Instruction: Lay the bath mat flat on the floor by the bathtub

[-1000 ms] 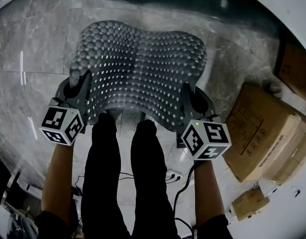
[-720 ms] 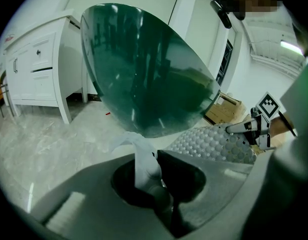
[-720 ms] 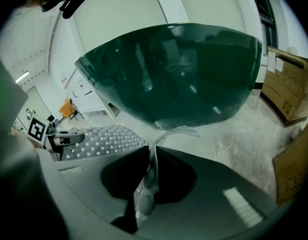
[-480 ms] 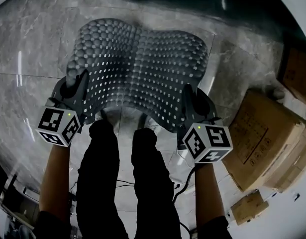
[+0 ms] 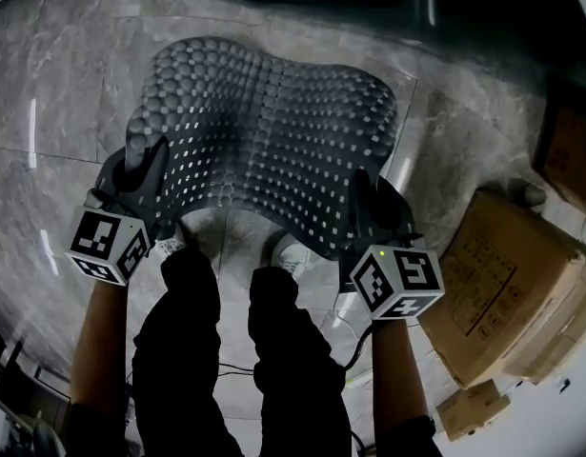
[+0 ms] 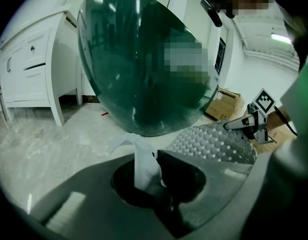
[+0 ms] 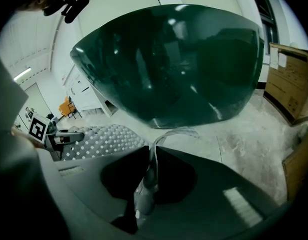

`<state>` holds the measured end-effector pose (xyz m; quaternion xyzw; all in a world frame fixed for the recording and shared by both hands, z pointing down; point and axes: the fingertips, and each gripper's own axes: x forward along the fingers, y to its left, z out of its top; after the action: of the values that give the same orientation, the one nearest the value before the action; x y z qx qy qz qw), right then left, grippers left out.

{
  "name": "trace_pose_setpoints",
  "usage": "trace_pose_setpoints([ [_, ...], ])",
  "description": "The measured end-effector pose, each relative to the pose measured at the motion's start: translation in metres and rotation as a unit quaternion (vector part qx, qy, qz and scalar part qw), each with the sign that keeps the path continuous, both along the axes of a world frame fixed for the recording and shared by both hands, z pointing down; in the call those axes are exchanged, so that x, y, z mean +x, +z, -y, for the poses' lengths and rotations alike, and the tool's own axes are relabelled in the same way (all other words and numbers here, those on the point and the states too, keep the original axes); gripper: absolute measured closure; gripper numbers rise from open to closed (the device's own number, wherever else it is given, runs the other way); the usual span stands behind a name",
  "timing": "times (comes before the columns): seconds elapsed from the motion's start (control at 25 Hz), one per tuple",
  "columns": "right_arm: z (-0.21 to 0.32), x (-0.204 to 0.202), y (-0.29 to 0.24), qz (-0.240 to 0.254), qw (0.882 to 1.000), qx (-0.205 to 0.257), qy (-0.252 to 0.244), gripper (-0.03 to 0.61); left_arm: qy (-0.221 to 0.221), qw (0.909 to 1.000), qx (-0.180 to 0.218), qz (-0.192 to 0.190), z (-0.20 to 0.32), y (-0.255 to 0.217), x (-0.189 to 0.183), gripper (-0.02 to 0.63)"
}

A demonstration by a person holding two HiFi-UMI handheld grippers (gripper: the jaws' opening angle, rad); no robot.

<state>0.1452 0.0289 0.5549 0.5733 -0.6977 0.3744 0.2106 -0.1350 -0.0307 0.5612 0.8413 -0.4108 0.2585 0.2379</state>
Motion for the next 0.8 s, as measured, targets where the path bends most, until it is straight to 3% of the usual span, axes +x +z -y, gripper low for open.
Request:
trace_pose_setpoints([
  [0.28,0.003,0.014,0.035,-0.002,1.0,0.0,0.002,0.523,0.005,1.0,0.006,-0.006,0.006,0.036,0.005,0.594],
  [0.8,-0.019,0.05,0.099,-0.024,1.0,-0.003,0.016,0.523,0.003,0.9991,0.042,-0.002,0.009,0.09,-0.031,0.594],
])
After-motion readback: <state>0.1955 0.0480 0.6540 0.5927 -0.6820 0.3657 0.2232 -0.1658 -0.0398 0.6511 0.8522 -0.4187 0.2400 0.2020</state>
